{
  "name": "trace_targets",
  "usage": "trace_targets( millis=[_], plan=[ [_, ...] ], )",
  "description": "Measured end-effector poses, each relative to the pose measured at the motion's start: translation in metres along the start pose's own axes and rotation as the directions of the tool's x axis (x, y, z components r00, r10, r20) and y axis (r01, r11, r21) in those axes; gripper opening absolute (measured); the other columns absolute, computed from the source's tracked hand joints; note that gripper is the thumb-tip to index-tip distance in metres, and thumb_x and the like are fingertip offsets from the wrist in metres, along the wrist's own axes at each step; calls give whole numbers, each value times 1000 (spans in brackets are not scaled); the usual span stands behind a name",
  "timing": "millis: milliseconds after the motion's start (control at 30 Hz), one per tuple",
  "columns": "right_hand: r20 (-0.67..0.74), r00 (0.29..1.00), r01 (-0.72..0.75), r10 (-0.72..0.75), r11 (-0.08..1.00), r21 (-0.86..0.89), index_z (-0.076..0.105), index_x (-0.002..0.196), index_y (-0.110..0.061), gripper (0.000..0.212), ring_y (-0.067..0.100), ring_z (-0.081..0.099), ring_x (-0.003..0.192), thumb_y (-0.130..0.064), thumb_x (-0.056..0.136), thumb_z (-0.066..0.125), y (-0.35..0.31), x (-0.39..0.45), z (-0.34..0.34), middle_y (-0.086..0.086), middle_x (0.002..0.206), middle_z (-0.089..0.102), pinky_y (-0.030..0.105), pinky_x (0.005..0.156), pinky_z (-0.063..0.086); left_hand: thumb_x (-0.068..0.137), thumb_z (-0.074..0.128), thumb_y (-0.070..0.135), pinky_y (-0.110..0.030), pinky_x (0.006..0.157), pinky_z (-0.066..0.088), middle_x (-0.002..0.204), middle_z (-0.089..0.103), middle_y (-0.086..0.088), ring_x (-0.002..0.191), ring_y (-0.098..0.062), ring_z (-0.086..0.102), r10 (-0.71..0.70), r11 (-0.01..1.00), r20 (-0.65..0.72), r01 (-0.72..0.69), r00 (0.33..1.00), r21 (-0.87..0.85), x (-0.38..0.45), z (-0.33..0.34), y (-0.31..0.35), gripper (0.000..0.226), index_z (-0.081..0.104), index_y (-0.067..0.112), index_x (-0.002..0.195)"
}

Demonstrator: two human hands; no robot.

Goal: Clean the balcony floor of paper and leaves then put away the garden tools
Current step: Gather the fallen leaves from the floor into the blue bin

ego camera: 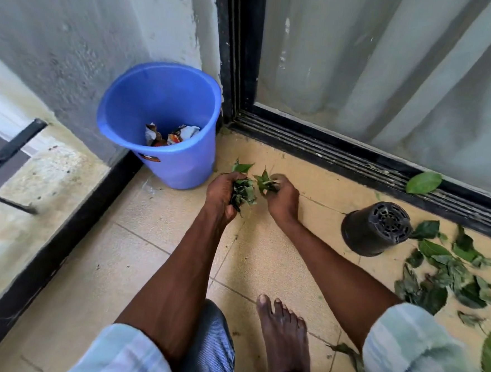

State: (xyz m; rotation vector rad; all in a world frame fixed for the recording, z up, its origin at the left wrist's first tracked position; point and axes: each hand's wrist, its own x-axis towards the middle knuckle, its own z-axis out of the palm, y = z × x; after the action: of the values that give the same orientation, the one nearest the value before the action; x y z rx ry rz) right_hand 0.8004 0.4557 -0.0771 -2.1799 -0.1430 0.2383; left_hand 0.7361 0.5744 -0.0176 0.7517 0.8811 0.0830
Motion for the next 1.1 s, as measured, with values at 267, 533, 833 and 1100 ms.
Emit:
trace_targets(
  millis=[267,533,833,1100],
  plan=[
    [-89,991,125,-102,941,315,71,93,-23,21,17,67,83,-23,72,77,-159,-19,-37,1,93,71,34,76,55,73,68,5,-36,72,52,91,62,-22,73,-29,60,448,892,118,-435,886,-124,-86,22,87,33,65,0,105],
    [-349,796,600,-496,723,342,71,89,-11,18,10,58,79,-2,73,71,-328,-14,-42,6,94,65,16,75,44,73,66,5,-41,52,56,74,63,-18,59,-31,61,895,393,-266,-914,357,95,-135,17,244,21,60,24,81],
    [417,841,508,-344,767,-391,49,130,-4,59,36,46,126,-20,78,73,-249,21,24,19,134,48,42,101,42,79,72,49,-35,95,49,120,65,-10,111,-28,61,630,571,-150,-323,762,755,-67,-58,206,59,61,12,123],
    [128,846,529,-517,844,-90,66,111,3,30,32,60,109,2,83,59,-238,18,-10,19,117,64,31,96,41,94,57,23,-28,77,41,94,70,-13,92,-28,63,872,390,-111,-539,477,747,-90,-32,186,22,68,4,96]
  ],
)
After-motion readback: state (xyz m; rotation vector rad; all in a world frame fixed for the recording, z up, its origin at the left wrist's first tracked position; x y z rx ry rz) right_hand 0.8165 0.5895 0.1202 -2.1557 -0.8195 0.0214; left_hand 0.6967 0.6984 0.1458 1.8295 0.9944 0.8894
